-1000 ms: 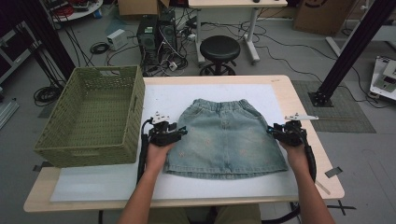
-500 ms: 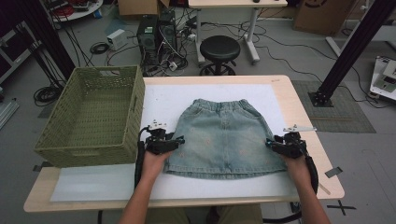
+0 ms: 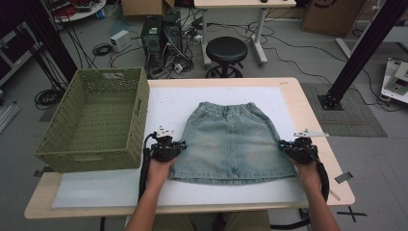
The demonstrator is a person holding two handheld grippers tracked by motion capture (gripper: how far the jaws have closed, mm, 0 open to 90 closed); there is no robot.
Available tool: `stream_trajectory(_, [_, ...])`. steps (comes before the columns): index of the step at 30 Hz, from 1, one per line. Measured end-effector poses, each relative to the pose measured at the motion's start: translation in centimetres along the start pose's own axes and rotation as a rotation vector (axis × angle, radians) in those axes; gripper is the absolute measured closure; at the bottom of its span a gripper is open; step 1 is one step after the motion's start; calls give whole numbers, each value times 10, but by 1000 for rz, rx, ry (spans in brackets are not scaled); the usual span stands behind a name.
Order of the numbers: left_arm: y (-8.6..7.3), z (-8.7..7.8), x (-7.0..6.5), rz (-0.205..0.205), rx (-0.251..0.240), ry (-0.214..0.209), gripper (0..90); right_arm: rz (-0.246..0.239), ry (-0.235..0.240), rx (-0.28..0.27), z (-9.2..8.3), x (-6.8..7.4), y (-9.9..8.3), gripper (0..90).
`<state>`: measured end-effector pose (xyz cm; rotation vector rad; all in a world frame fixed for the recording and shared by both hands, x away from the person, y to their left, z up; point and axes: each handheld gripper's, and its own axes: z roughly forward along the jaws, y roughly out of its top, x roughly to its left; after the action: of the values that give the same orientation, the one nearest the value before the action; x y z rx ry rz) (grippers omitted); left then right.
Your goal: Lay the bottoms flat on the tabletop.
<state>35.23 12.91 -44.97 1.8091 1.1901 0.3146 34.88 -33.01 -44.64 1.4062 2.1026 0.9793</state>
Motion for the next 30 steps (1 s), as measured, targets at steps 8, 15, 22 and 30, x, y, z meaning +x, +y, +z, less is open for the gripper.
stream_trajectory(8, [-5,-16,0,-22,-16,-26,540,0,9,-45,-23,2,-9,596])
stream_trajectory(15, [-13,-22,-5,-14,24,-50,505,-7,33,-3,-40,5,-20,541])
stream_trajectory(22, [-21,-19,-17,63,71,24,684,-49,9,58,-34,13,-32,756])
stream_trajectory(30, [-23,-22,-19,73,49,33,848,-66,6,69,-35,13,-30,887])
